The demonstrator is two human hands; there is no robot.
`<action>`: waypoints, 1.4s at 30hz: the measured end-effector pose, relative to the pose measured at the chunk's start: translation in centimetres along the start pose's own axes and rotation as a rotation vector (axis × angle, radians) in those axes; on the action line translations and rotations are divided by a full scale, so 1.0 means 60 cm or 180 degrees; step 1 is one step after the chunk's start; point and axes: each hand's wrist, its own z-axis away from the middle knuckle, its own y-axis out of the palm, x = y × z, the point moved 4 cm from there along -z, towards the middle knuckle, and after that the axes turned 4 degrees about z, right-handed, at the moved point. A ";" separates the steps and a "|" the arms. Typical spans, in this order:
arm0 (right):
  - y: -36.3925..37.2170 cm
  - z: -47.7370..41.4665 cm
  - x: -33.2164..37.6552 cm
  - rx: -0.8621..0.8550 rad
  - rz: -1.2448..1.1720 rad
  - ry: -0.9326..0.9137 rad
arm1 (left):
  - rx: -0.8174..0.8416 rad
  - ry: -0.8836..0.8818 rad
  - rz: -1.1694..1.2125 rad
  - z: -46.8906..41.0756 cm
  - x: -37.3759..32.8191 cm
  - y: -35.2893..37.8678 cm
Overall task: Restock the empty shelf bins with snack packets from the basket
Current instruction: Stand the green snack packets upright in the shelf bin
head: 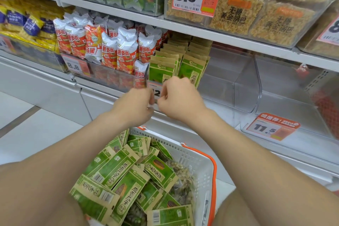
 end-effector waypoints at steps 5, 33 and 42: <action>0.076 0.036 0.019 0.1802 0.0929 -0.0546 | 0.2662 -0.0244 -0.0841 0.051 0.039 0.070; 0.096 0.023 0.034 0.2527 0.1458 -0.0915 | 0.2297 -0.0065 -0.0756 0.024 0.062 0.155; 0.051 0.007 -0.023 0.2232 0.1148 -0.0642 | 0.0441 -0.1243 0.1158 0.003 0.047 0.038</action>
